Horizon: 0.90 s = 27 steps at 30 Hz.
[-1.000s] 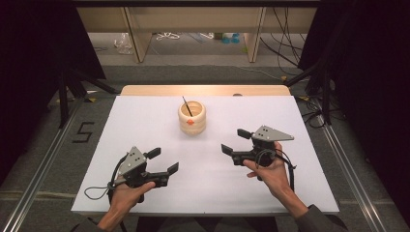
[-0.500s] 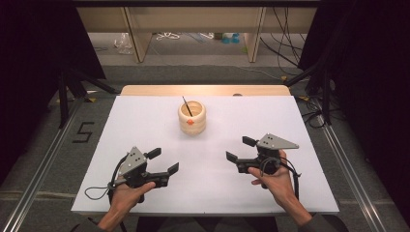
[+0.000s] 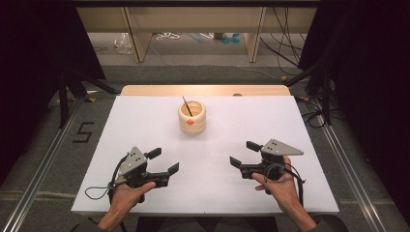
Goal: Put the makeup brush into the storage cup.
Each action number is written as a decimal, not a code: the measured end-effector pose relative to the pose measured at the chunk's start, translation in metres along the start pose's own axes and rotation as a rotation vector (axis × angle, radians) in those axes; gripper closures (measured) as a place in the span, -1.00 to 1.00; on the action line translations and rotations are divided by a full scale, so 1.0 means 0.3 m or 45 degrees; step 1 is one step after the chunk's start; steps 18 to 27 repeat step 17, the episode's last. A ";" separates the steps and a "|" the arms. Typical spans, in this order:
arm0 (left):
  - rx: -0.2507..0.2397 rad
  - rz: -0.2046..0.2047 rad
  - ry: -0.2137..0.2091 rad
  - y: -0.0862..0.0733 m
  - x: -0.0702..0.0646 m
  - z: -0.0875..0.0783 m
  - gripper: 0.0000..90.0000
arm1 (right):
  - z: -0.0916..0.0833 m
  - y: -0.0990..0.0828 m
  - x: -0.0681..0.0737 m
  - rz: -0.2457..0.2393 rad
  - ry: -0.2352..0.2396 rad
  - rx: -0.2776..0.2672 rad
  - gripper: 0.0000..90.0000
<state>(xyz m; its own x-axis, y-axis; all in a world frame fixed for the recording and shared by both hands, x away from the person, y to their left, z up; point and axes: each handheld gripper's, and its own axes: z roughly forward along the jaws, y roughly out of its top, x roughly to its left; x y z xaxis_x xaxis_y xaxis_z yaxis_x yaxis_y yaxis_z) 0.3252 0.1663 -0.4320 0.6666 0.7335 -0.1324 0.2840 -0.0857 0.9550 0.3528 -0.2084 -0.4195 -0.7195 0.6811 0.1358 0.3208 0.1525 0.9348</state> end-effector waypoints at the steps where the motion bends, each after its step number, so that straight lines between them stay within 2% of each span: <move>1: -0.001 -0.001 -0.001 0.000 0.000 0.000 -0.65 | 0.001 -0.004 0.001 0.002 0.002 -0.001 -0.64; 3: 0.000 0.000 -0.001 0.000 -0.001 0.000 -0.65 | -0.002 -0.003 0.001 0.003 -0.002 0.020 -0.64; 6: -0.001 -0.002 -0.002 0.000 0.000 0.001 -0.65 | 0.005 -0.008 -0.002 0.007 0.005 0.002 -0.64; 12: -0.001 -0.006 -0.003 0.000 0.000 0.001 -0.65 | 0.006 -0.011 -0.009 0.003 -0.005 0.029 -0.64; 27: -0.001 -0.009 -0.002 0.000 0.000 0.001 -0.65 | 0.005 -0.012 -0.017 0.007 -0.017 0.014 -0.64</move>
